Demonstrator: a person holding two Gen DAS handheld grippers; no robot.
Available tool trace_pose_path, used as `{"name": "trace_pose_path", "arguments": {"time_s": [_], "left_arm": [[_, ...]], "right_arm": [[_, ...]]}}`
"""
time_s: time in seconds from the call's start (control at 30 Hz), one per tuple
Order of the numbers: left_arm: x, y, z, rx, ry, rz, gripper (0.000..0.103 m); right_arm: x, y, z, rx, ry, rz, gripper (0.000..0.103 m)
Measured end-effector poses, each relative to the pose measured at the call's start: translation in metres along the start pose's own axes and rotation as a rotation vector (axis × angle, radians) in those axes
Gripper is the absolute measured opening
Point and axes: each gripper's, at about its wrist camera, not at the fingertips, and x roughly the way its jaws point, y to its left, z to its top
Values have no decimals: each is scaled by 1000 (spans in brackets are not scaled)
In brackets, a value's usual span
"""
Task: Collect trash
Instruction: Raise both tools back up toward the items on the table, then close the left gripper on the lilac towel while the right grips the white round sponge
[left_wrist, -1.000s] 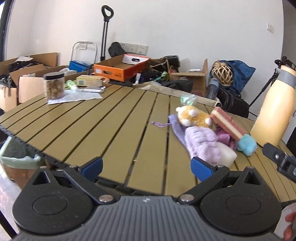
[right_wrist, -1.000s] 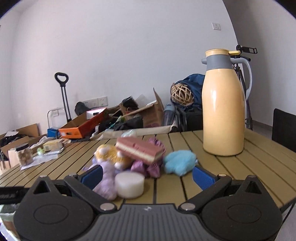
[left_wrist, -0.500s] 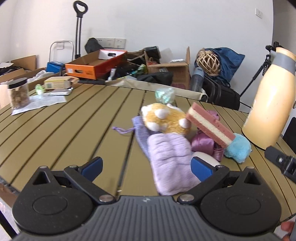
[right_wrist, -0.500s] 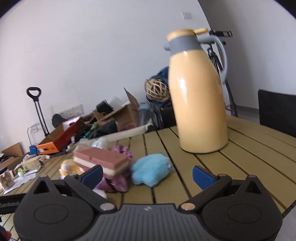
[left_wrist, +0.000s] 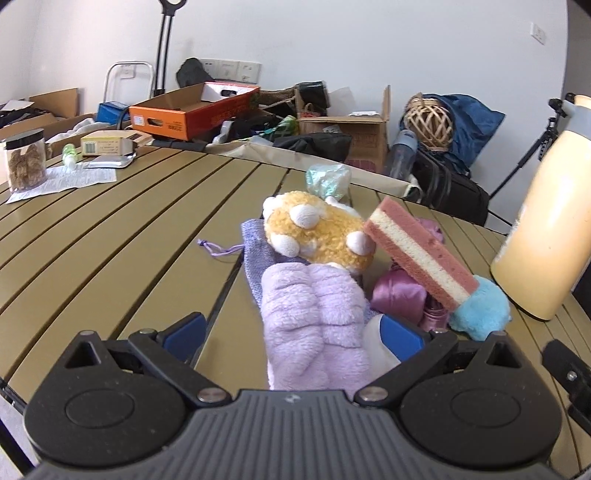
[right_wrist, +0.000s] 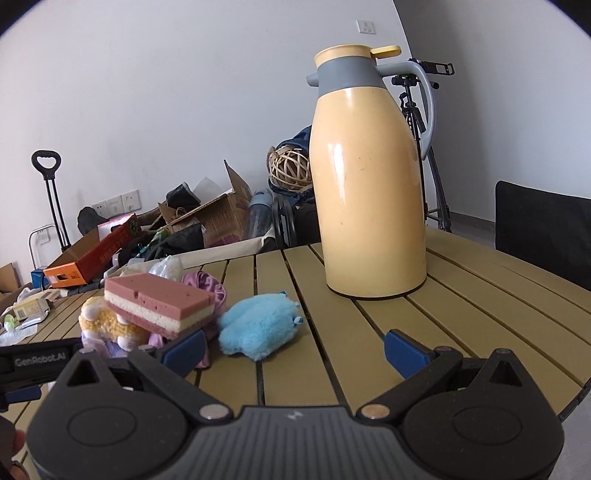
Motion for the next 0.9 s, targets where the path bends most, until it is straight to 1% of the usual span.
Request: {"name": "trace_pose_path", "arguments": {"time_s": [0.1, 0.17, 0.27, 0.33, 0.37, 0.47, 0.5, 0.57, 0.7, 0.8, 0.9], "left_arm": [[2, 1, -1, -12, -4, 18, 100], [4, 3, -1, -18, -1, 15, 97], [4, 5, 0, -25, 0, -1, 88], [4, 8, 0, -37, 7, -30, 76], [4, 10, 1, -44, 12, -46, 74], [4, 13, 2, -38, 14, -75, 61], [3, 13, 2, -29, 12, -82, 52], [3, 14, 2, -23, 13, -95, 50], [-3, 16, 2, 1, -4, -91, 46], [-8, 19, 5, 9, -22, -88, 45], [-14, 26, 8, 8, -37, -85, 44]], "right_arm": [[-2, -1, 0, 3, -5, -1, 103], [-2, -2, 0, 4, -6, 0, 103], [-2, -1, -1, 0, -5, 0, 103], [-1, 0, -1, -2, 0, 10, 103], [-1, 1, -2, -2, 2, 13, 103], [0, 5, -3, -6, 9, 20, 103], [0, 6, -3, -6, 13, 25, 103], [1, 10, -4, -7, 19, 34, 103], [5, 21, -7, -28, 39, 50, 103], [7, 32, -10, -58, 57, 59, 103], [5, 41, -11, -61, 54, 76, 103]]}}
